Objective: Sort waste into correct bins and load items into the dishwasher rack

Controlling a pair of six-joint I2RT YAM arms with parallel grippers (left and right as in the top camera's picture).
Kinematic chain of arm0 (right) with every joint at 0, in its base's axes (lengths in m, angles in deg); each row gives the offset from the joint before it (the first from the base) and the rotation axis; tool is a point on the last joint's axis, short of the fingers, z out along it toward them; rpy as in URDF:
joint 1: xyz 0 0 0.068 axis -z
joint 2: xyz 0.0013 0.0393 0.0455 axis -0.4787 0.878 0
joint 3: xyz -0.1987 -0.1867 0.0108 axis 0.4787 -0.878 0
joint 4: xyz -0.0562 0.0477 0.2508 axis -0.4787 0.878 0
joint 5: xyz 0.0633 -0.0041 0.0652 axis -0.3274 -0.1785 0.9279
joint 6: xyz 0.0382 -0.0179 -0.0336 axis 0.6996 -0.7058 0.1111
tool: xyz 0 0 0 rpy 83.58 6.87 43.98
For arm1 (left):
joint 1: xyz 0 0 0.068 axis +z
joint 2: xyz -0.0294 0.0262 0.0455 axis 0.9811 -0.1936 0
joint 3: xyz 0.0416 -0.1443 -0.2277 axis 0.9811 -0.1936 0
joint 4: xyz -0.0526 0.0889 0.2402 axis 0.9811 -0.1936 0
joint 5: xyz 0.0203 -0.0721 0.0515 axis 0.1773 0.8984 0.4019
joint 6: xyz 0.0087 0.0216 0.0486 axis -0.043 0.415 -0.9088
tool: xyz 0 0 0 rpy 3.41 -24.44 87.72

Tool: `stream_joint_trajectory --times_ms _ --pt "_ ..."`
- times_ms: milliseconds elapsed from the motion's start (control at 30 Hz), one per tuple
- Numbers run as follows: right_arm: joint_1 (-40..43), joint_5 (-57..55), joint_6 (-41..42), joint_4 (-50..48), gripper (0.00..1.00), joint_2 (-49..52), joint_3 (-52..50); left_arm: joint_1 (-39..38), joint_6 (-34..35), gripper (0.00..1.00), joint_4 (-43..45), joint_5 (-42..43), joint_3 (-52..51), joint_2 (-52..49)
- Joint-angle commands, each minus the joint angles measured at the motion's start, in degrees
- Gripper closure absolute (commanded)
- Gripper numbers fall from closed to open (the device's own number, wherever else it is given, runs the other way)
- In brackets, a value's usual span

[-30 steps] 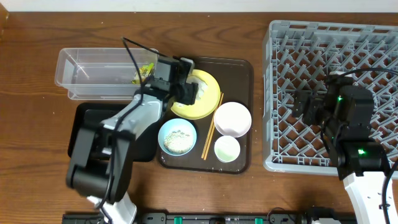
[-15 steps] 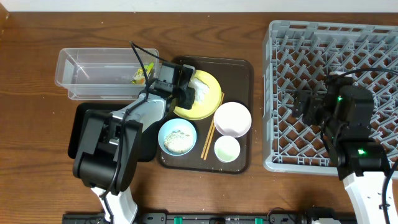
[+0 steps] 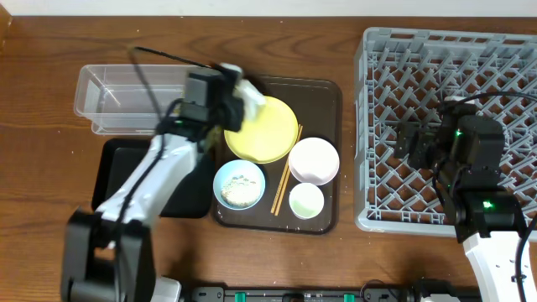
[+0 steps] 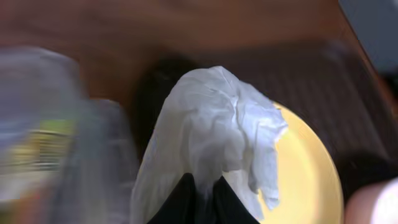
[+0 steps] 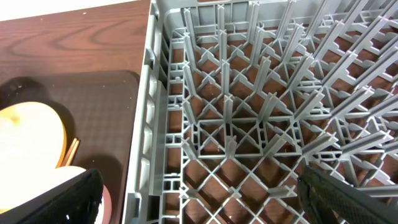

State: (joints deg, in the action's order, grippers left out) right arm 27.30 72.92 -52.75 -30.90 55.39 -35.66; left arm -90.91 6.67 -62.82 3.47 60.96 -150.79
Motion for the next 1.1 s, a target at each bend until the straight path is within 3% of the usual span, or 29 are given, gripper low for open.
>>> stream_joint_trajectory --times_ms 0,267,367,500,900,1067 --pt "-0.39 0.22 -0.66 0.13 0.01 -0.09 1.03 4.0 0.02 0.87 -0.5 -5.75 0.26 2.01" --pt "-0.39 0.22 -0.66 0.11 0.01 -0.09 1.03 12.92 0.04 0.83 -0.52 -6.14 0.26 1.79" --pt "-0.39 0.22 -0.66 0.09 0.01 -0.09 1.03 14.4 0.04 0.61 -0.9 -6.08 0.26 1.79" --pt "-0.39 0.22 -0.66 0.11 0.01 -0.09 1.03 14.58 0.04 0.55 -1.81 -6.05 0.26 1.79" --pt "-0.39 0.22 -0.66 0.09 0.01 -0.09 1.03 13.75 0.04 0.53 -4.09 -3.5 0.26 5.33" --pt "-0.39 0.22 -0.66 -0.02 0.01 -0.07 1.03 11.43 0.28 0.53 -10.49 -1.7 0.26 8.26"
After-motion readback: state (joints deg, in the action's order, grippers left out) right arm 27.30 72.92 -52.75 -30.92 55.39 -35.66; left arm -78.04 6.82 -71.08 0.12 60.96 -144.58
